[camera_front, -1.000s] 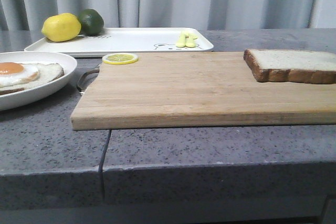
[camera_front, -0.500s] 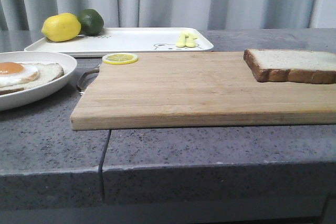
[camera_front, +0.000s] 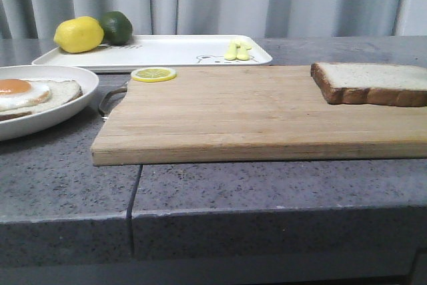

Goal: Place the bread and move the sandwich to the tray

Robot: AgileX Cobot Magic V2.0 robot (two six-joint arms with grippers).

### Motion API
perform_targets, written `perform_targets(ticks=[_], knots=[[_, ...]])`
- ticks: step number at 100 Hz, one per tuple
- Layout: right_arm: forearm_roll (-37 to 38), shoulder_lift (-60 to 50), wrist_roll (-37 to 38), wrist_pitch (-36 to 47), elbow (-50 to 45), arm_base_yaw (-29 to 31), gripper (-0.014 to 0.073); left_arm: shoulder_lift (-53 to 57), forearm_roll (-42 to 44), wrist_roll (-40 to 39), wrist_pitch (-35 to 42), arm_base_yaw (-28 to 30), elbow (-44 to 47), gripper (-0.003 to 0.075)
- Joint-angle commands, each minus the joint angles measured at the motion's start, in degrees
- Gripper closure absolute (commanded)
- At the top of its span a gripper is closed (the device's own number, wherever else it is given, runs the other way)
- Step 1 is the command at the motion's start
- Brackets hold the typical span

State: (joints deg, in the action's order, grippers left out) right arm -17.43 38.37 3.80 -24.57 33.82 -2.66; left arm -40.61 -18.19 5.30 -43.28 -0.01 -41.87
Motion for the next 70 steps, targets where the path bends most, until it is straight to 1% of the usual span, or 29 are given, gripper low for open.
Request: perform_targets(ticks=[1,5,14,23,50,70], knots=[[-0.94,1.40,2.06,5.55,2.14,0.92,0.0146,-0.18,-1.41,0.19,3.39,-0.36,-2.04,0.0376],[-1.01,2.09,2.55,6.37,2.14,1.39,0.0148,-0.18,-1.41,0.19,3.40,-0.36,-2.04,0.0358],[-2.06,4.04,3.64,8.27,2.14,3.02,0.0148,-0.18,-1.41,0.19,3.49,-0.36,-2.04,0.0363],[-4.82,6.54,3.64,10.54,2.14,4.38,0.0148,-0.18,-1.41,0.19,3.49,-0.36,-2.04,0.0363],[-14.41,16.55,3.64,16.32,2.14,4.39,0.0148,-0.18,-1.41,0.19,3.49,-0.36,-2.04,0.0363],[-17.03,22.58,3.64,19.01,2.14,4.39,0.0148,-0.18,-1.41,0.19,3.49,-0.36,-2.04,0.0363]])
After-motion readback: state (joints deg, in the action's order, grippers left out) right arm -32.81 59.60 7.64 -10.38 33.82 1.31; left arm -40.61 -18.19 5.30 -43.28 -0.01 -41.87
